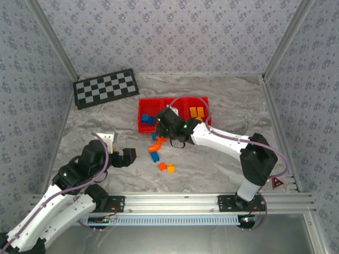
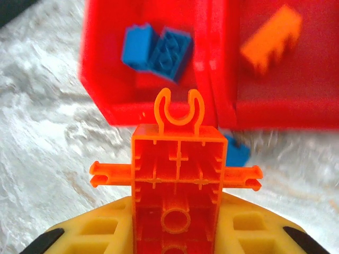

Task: Sort the legos into containers by color
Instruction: Pick up the lego from the center of the table, then place the lego in the container.

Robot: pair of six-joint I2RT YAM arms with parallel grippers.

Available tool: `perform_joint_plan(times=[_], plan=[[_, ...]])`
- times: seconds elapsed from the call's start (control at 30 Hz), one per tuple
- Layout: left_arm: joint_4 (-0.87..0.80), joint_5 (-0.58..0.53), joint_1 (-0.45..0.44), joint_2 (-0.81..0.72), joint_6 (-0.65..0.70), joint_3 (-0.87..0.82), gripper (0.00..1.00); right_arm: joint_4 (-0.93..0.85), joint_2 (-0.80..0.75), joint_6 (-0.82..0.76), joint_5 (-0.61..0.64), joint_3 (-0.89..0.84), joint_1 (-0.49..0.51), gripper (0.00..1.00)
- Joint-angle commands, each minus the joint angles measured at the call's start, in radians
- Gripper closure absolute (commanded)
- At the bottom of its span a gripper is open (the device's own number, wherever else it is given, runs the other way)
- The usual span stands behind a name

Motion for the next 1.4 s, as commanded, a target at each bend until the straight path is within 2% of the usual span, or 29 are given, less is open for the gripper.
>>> perform_joint_plan(times=[0.0, 0.17, 0.27, 0.57, 0.87, 1.37], plan=[[0.015, -0.01, -0.007, 0.0, 0.005, 0.0, 0.0, -0.184, 0.012, -0.186, 0.06, 0.129, -0.052, 0.75], [0.014, -0.013, -0.007, -0.002, 0.005, 0.0, 0.0, -0.286, 0.127, -0.32, -0.059, 0.309, -0.158, 0.74], [0.013, -0.012, -0.008, -0.002, 0.005, 0.0, 0.0, -0.336, 0.206, -0.359, -0.071, 0.403, -0.199, 0.74], [0.009, -0.021, -0.015, -0.006, 0.003, 0.001, 0.0, -0.525, 0.432, -0.436, 0.059, 0.668, -0.235, 0.74], [0.01, -0.02, -0.016, -0.005, 0.005, 0.002, 0.0, -0.56, 0.529, -0.442, 0.124, 0.737, -0.253, 0.74], [0.011, -0.023, -0.016, -0.002, 0.003, 0.0, 0.0, -0.517, 0.613, -0.433, 0.115, 0.75, -0.275, 0.65]])
